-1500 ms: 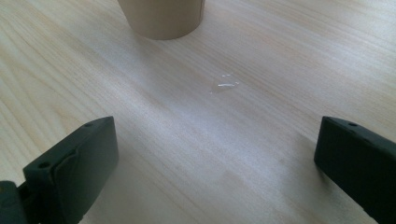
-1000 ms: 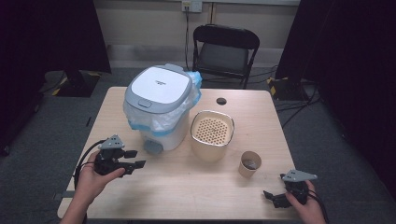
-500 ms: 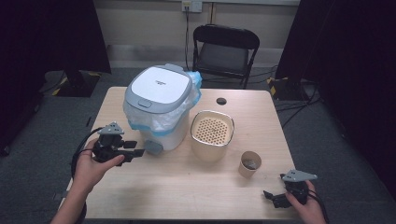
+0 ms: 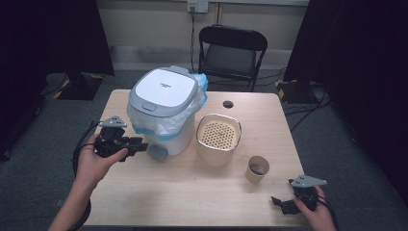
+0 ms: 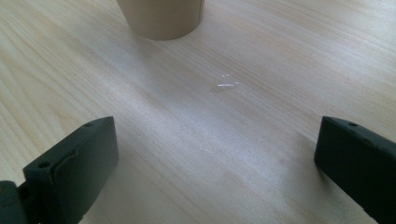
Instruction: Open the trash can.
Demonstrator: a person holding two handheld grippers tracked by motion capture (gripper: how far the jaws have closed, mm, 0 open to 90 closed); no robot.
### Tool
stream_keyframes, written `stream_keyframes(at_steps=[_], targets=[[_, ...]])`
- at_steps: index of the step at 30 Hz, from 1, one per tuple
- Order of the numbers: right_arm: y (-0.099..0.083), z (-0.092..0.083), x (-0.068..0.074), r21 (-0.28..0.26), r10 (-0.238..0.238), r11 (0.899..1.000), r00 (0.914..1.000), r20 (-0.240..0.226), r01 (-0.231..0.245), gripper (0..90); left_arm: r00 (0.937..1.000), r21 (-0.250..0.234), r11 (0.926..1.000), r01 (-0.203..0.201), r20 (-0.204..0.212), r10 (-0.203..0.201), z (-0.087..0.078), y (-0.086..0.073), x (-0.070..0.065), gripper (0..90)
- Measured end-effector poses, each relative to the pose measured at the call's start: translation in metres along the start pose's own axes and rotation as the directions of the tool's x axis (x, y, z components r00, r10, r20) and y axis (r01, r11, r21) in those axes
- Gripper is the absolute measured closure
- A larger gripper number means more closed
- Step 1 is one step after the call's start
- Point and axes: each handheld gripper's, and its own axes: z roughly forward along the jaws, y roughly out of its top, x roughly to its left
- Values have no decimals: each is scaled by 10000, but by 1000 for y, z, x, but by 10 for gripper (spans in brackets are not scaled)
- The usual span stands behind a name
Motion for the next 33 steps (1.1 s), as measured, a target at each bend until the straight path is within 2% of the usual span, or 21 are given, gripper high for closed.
stream_keyframes(at_steps=[4, 8, 10, 11, 16, 17, 20, 22, 23, 27, 33], targets=[[0, 0, 0, 0, 2, 10000, 10000, 1, -2, 0, 10000, -38, 10000, 89, -36, -89, -4, 8, 0, 683], [0, 0, 0, -2, -2, 10000, 10000, 0, 2, 0, 10000, 70, 10000, 16, -61, -16, -7, 21, -1, 701], [0, 0, 0, 0, 1, 10000, 10000, -1, -1, 0, 9999, 117, 9998, -151, -50, 151, -10, 27, 0, 700], [0, 0, 0, -5, -8, 10000, 10000, 1, 8, 0, 10000, 22, 10000, -19, 12, 19, -10, 29, 0, 700], [0, 0, 0, -1, 2, 10000, 10000, 0, -2, 0, 10000, 36, 10000, -31, -59, 31, -13, 40, -2, 703], [0, 0, 0, -1, -1, 10000, 10000, -1, 1, 0, 9997, 125, 9997, -195, -111, 197, -15, 45, -3, 705], [0, 0, 0, -2, -1, 10000, 10000, -1, 1, 0, 9994, 220, 9991, -350, -75, 352, -18, 52, -6, 705], [0, 0, 0, -1, 0, 10000, 10000, -1, 0, 0, 9995, 128, 9994, -315, -24, 315, -20, 56, -7, 707], [0, 0, 0, -1, 0, 10000, 10000, -2, 0, 0, 9990, 174, 9989, -427, -88, 429, -22, 58, -7, 711], [0, 0, 0, -1, 0, 10000, 10000, -1, 0, 0, 9987, 129, 9988, -464, -215, 467, -26, 66, -6, 726], [0, 0, 0, -1, 2, 10000, 10000, 1, -2, 0, 9987, -75, 9992, -393, -312, 391, -29, 77, -3, 746]])
